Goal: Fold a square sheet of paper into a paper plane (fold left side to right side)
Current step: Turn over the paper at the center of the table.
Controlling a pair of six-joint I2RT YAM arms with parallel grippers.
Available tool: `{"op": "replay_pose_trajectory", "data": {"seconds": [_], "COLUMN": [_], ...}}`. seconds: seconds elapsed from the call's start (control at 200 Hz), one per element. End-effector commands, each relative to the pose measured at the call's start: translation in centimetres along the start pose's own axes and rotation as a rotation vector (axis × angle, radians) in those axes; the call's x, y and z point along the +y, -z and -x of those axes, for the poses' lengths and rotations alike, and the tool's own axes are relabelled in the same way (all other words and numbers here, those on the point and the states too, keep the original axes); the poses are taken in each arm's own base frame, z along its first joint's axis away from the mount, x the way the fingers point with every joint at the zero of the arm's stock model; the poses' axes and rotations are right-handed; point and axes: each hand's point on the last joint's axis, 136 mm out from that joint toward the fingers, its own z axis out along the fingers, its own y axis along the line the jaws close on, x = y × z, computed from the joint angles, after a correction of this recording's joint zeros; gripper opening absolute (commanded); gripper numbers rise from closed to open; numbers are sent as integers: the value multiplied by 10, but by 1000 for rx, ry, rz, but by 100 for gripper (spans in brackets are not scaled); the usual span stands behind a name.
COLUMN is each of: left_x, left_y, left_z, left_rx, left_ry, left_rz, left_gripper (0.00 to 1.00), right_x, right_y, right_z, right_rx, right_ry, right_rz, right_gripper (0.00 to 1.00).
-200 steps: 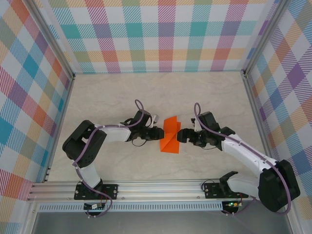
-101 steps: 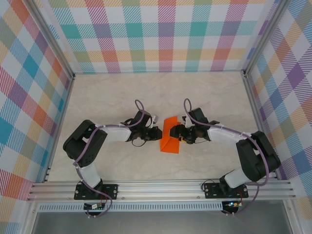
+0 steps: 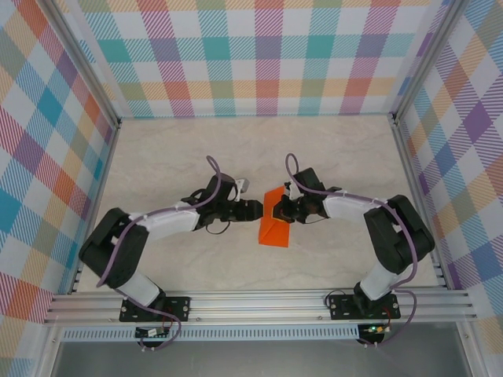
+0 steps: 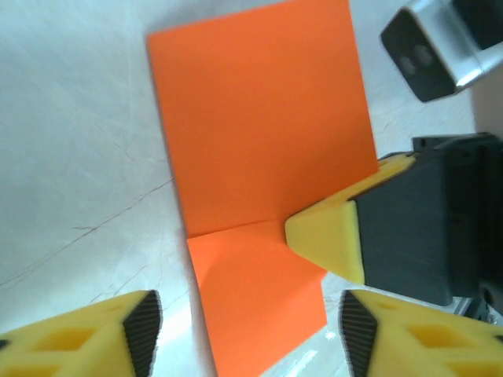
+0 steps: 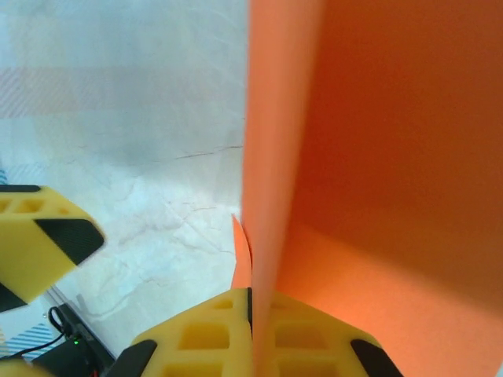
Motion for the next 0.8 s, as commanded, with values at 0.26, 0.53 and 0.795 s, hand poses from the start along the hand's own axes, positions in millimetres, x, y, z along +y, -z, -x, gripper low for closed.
{"op": "replay_pose_trajectory", "data": {"seconds": [0.26,0.53,0.795], "left_x": [-67,-165,-209], "left_y": [140,219,241], "left_z": [37,55,54], "left_rx": [-336,-428,-397], "left_ry": [-9,-38,-104], "left_rz": [-216,-706,-887], "left_gripper": [100,100,100], "right_x": [118,203,243], "right_y": [155,257,275], "right_z": [21,-5,-27], "right_rx": [-270,-392,-364], "right_ry": [350,582,657], "right_rz": [516,699,776], "right_gripper": [1,3,5]}}
